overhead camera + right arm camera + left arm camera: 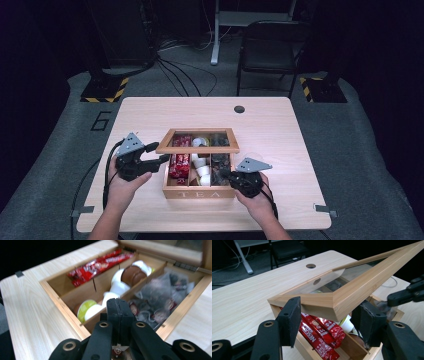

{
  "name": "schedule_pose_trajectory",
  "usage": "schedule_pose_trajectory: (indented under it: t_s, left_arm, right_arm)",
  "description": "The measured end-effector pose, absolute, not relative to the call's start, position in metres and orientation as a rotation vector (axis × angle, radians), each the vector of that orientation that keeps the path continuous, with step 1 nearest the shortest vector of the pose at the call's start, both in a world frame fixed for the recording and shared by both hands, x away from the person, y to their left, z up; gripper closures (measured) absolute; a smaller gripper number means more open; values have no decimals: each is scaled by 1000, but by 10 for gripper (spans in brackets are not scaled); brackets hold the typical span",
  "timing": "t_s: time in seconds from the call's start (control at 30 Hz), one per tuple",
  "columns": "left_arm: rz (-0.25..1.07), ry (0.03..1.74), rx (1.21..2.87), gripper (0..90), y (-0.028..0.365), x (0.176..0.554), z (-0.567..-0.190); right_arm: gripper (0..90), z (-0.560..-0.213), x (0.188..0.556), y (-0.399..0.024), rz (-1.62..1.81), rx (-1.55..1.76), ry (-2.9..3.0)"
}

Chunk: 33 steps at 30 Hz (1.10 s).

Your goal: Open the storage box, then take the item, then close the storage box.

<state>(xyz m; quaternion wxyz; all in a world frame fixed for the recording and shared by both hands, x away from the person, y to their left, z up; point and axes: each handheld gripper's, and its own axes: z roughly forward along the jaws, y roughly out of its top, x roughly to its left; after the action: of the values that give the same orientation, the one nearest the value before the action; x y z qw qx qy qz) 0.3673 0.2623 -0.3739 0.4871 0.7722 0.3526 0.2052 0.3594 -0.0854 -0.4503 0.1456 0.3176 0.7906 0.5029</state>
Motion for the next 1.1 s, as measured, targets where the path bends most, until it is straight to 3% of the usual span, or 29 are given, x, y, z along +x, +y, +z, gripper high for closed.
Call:
schedule_pose_trajectory:
  t_s: [1.1]
  left_arm:
    - [501, 859, 1871, 412, 262, 367, -374]
  right_arm:
    - [900, -423, 365, -140, 1473, 1023, 2103]
